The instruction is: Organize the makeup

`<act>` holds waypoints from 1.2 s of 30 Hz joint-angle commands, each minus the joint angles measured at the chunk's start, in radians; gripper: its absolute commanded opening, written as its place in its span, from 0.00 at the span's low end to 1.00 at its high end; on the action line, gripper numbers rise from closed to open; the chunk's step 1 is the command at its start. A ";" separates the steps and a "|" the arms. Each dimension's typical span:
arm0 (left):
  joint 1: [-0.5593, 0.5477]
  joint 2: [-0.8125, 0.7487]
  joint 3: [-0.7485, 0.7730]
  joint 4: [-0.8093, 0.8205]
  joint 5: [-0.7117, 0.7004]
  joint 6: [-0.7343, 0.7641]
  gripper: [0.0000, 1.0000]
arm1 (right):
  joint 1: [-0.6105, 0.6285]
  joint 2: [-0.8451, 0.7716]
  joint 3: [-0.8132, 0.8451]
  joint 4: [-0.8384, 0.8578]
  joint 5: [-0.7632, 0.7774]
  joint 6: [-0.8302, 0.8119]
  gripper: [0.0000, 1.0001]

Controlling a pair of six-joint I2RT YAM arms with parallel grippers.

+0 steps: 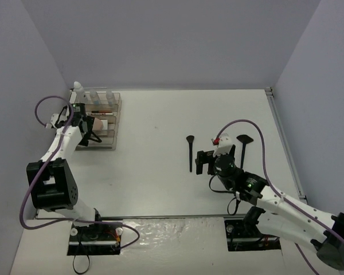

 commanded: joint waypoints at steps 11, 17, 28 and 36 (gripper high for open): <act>0.007 -0.663 -0.257 0.126 0.249 0.824 0.96 | -0.084 0.545 0.205 0.110 0.033 0.189 0.95; -0.006 -0.822 -0.366 0.117 0.341 0.893 0.97 | -0.086 0.676 0.235 0.160 0.026 0.220 0.88; -0.027 -0.786 -0.380 0.142 0.477 0.901 0.97 | -0.081 0.838 0.213 0.231 0.010 0.262 0.37; -0.047 -0.779 -0.385 0.167 0.541 0.825 0.97 | -0.043 0.834 0.197 0.276 0.008 0.236 0.00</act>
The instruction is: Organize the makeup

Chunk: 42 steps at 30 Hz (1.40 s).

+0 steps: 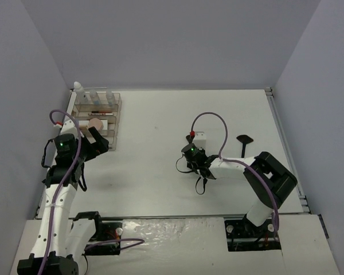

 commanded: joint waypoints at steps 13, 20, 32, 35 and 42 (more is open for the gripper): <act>-0.505 0.059 0.007 0.342 -0.042 -0.363 0.97 | 0.163 -0.458 -0.152 0.413 -0.300 -0.189 0.00; -0.702 0.138 0.015 0.502 -0.175 -0.400 0.90 | 0.172 -0.511 -0.171 0.488 -0.371 -0.179 0.00; -0.847 0.289 0.035 0.615 -0.285 -0.395 0.66 | 0.178 -0.506 -0.186 0.551 -0.394 -0.164 0.00; -0.856 0.295 0.027 0.634 -0.300 -0.402 0.48 | 0.178 -0.502 -0.194 0.556 -0.394 -0.164 0.01; -0.860 0.281 0.027 0.630 -0.332 -0.413 0.01 | 0.178 -0.488 -0.203 0.559 -0.372 -0.171 0.16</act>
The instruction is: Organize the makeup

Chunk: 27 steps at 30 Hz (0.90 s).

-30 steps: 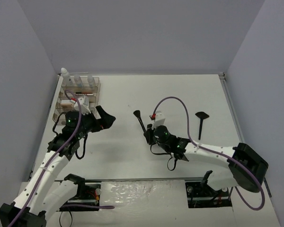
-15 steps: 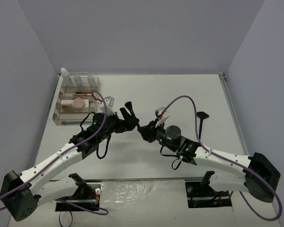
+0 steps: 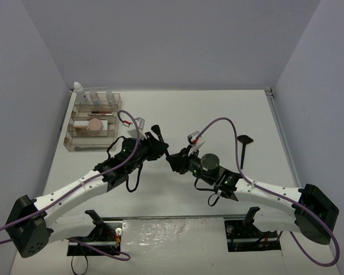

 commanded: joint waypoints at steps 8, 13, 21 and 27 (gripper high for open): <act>0.005 -0.023 0.026 0.063 -0.092 -0.014 0.00 | 0.010 -0.019 0.014 0.057 0.080 -0.034 0.72; 0.026 -0.062 0.051 -0.102 -0.303 0.006 0.00 | 0.008 -0.099 0.034 -0.112 0.198 -0.089 0.99; 0.380 -0.104 0.085 -0.348 -0.415 -0.167 0.00 | 0.001 -0.239 0.021 -0.318 0.440 -0.140 1.00; 0.690 -0.004 0.106 -0.336 -0.290 -0.299 0.00 | -0.016 -0.313 0.000 -0.404 0.554 -0.125 1.00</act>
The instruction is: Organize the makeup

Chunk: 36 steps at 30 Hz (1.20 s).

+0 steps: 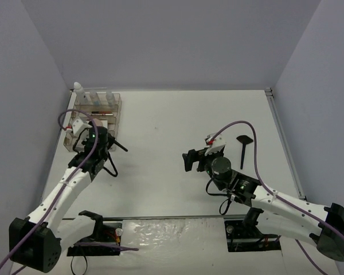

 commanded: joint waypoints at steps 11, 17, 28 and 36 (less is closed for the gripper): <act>0.407 0.401 0.235 0.015 0.201 -0.328 0.00 | -0.062 -0.138 -0.049 -0.054 0.100 -0.006 1.00; 0.427 0.485 0.278 -0.018 0.202 -0.413 0.21 | -0.076 -0.148 -0.060 -0.057 0.094 -0.005 1.00; 0.428 0.462 0.292 -0.062 0.187 -0.427 0.65 | -0.120 -0.136 -0.040 -0.119 0.165 0.059 1.00; 0.427 0.298 0.358 -0.082 0.317 -0.040 0.71 | -0.294 -0.059 0.060 -0.395 0.277 0.242 1.00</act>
